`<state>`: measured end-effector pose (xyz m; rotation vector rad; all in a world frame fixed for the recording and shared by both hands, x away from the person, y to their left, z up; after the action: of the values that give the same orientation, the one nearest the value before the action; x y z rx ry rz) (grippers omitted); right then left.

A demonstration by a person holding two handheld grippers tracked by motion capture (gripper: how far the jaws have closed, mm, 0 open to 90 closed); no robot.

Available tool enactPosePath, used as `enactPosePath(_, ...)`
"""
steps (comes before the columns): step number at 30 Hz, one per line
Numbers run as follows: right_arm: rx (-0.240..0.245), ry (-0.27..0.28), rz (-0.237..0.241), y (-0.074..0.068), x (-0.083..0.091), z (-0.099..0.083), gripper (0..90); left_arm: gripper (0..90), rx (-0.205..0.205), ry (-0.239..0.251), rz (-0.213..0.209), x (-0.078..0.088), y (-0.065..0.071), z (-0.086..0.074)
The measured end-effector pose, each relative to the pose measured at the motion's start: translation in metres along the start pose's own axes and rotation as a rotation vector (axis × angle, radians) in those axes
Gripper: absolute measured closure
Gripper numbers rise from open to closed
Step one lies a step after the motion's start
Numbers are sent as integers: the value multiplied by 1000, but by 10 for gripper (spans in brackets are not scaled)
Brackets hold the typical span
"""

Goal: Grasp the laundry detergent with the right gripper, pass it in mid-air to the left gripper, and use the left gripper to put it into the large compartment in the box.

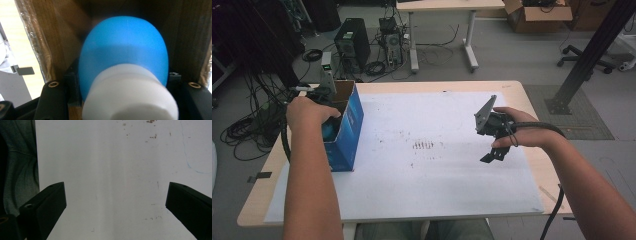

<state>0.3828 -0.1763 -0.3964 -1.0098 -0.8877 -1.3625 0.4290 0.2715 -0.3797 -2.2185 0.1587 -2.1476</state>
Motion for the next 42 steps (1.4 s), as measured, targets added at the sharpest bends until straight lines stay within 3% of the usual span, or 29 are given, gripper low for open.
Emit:
enactPosePath(21,1,4,-5,-1,0,1,32,372,17,18,-5,-1,-1,1)
enactPosePath(32,5,3,-5,-2,-1,2,33,318,20,10,-11,0,-2,-1)
enactPosePath(42,5,14,-10,-2,0,2,33,310,22,23,1,8,-1,-2)
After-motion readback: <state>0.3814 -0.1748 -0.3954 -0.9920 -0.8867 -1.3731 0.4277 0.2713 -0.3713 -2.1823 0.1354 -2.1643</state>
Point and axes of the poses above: each handheld gripper's, and its own axes: x roughly backward along the jaws, z roughly out of its top, y roughly to its right, the point moved 9 cm from there along -x, roughly forward along the jaws, and after that the axes turned 3 degrees about z, right-handed, at the moved point
